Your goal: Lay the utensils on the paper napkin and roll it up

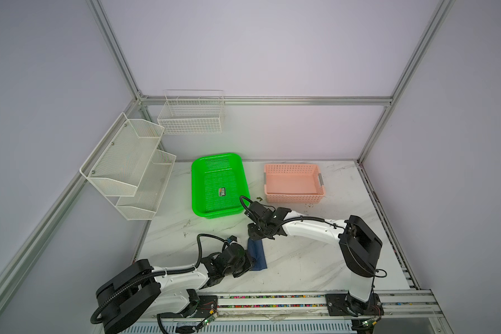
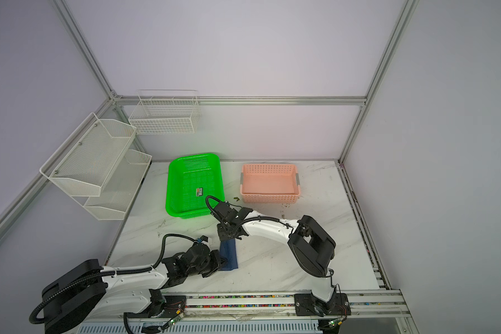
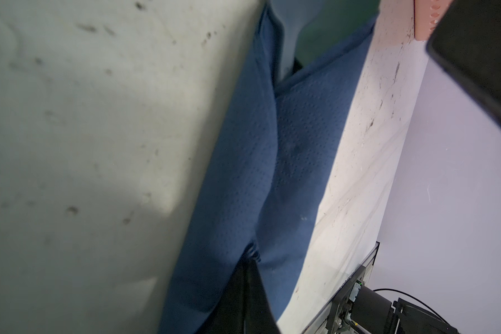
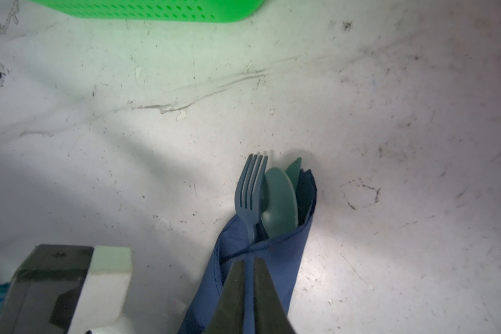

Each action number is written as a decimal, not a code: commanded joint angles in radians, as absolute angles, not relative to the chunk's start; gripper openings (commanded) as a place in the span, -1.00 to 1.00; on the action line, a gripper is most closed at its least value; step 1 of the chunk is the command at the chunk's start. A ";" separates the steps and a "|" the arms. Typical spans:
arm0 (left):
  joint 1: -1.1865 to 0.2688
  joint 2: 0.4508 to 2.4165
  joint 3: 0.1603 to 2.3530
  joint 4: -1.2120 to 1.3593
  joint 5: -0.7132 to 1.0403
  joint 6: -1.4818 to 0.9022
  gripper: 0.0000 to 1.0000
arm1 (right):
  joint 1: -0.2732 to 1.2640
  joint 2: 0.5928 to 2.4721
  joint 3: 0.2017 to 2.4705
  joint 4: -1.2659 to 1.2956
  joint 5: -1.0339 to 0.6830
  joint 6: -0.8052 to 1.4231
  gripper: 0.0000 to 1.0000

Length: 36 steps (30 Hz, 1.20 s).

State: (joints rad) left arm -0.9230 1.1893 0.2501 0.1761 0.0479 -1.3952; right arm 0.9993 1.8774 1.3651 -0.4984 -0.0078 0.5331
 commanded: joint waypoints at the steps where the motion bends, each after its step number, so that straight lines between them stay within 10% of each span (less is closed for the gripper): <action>1: -0.917 1.196 0.285 0.108 0.037 -1.397 -1.00 | 0.996 1.871 1.339 -0.471 -0.062 0.500 -0.94; 36: -0.902 1.024 0.307 0.078 -0.008 -1.340 -1.00 | 1.002 1.949 1.215 -0.405 -0.063 0.525 -1.00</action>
